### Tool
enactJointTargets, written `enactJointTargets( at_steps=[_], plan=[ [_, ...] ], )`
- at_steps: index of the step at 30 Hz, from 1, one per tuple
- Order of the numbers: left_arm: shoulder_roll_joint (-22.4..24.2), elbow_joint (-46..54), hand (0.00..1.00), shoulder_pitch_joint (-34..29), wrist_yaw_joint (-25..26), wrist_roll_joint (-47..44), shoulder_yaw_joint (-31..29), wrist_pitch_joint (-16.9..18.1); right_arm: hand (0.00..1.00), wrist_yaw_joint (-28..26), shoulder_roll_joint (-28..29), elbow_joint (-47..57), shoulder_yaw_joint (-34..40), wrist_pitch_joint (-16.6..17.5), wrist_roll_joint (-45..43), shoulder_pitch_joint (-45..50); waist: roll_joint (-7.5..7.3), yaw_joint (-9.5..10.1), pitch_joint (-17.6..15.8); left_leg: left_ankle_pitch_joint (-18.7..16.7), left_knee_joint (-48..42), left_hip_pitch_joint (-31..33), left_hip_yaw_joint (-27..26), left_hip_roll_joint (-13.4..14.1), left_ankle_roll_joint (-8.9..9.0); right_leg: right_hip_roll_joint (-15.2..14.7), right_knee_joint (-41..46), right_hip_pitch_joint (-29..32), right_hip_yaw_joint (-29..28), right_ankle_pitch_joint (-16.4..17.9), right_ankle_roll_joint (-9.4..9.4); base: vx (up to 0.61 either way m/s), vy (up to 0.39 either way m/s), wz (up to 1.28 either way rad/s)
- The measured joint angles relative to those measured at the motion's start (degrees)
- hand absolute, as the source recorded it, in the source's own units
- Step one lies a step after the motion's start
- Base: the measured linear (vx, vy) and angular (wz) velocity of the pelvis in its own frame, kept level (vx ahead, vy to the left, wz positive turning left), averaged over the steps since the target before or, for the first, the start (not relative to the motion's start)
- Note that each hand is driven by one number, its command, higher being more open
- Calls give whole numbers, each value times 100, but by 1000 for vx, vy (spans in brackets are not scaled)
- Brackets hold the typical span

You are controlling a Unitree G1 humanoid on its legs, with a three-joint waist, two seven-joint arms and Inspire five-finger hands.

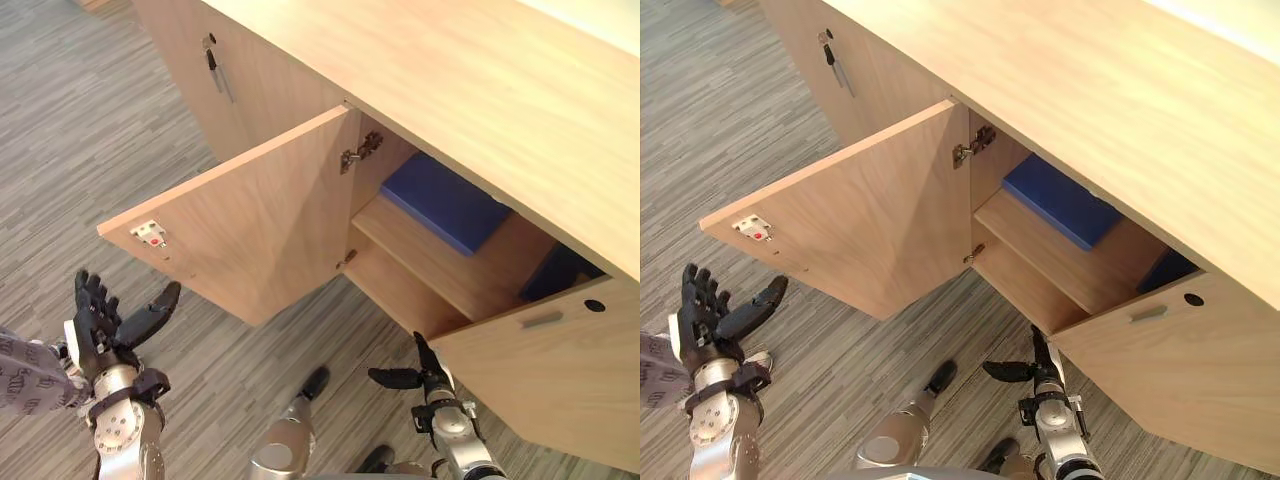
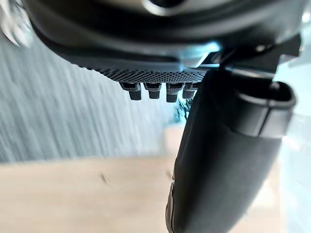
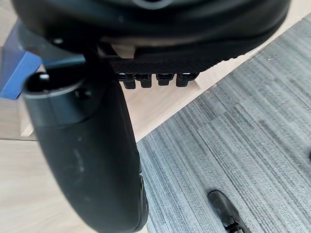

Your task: Walk over to the cabinet, pick up the folder, carry it to the office cabinet, place the folder inside the office cabinet, then close the office cabinet door

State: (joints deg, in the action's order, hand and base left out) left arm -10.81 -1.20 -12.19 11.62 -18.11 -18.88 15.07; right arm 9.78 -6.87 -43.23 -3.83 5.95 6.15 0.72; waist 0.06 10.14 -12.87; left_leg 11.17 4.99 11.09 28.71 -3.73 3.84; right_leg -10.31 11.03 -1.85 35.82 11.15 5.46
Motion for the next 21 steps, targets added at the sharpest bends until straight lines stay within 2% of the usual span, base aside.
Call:
enactJointTargets(
  at_steps=[5,10,15,21],
  plan=[
    [-487,102,100,171,-34,176,254,1,100,-73,12,-21,-15,1,0,132,-32,-57,28,-27,2,27,-187,159,73,106,28,152,-260,2,-14,-89,-44,-22],
    [-489,103,100,53,91,220,275,5,100,-92,17,-70,-2,0,2,407,-132,-60,184,-36,2,50,-322,241,86,148,73,269,-436,0,-32,-52,-35,-18],
    [-218,421,100,-398,192,230,408,67,100,-93,67,-129,19,-2,5,453,-154,-72,232,-11,2,-15,-506,358,81,183,35,290,-626,-97,-104,-76,-11,-19],
    [167,818,100,-1235,191,250,1133,392,100,-78,337,-349,36,-7,24,435,-129,-68,301,45,30,-22,-593,416,79,253,-121,260,-683,-255,-104,-101,9,-5]
  ],
)
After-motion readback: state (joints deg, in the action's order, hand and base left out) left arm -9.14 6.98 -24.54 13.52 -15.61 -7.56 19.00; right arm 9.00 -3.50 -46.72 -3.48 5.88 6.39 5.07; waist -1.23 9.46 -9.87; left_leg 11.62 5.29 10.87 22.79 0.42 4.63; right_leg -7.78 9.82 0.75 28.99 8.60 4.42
